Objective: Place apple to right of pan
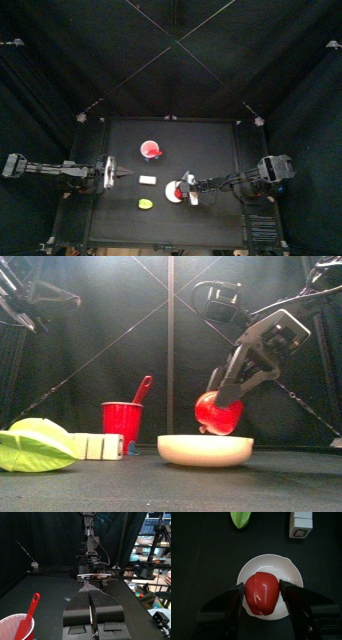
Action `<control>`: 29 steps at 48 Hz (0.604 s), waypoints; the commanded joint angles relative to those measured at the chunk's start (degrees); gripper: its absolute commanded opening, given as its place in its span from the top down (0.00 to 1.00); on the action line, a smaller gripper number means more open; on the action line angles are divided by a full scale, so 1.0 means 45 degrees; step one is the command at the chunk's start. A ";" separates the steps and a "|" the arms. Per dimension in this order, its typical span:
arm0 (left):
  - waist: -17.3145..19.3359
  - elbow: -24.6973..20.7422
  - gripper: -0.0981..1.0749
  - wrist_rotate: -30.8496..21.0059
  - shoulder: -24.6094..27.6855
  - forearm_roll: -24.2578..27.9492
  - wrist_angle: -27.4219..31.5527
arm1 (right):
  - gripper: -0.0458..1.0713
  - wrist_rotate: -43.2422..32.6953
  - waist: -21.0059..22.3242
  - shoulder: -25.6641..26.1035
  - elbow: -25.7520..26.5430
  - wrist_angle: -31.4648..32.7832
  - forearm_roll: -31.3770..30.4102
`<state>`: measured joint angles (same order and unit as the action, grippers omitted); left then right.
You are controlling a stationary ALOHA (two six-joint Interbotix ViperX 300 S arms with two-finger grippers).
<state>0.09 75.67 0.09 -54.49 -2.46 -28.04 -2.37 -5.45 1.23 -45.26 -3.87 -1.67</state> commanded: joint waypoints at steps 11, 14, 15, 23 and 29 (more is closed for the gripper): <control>0.0020 -0.0137 0.93 0.0020 0.0078 0.0020 -0.0059 | 0.29 0.0000 0.0039 0.1016 -0.0391 -0.0137 0.0078; 0.0039 -0.0137 0.93 0.0020 0.0078 0.0020 -0.0059 | 0.29 0.0000 0.0039 0.1367 -0.0664 -0.0137 0.0137; 0.0020 -0.0137 0.93 0.0020 0.0078 0.0020 -0.0059 | 0.29 0.0000 0.0059 0.1504 -0.0781 -0.0156 0.0176; 0.0020 -0.0137 0.93 0.0020 0.0078 0.0020 -0.0059 | 0.29 0.0000 -0.0059 0.2793 -0.1895 -0.0313 0.0547; 0.0039 -0.0137 0.93 0.0020 0.0078 0.0020 -0.0059 | 0.29 -0.0020 -0.0059 0.3652 -0.2988 -0.0352 0.0879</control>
<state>0.09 75.85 0.09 -54.49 -2.46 -28.13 -2.37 -5.63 13.97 -56.43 -4.83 1.32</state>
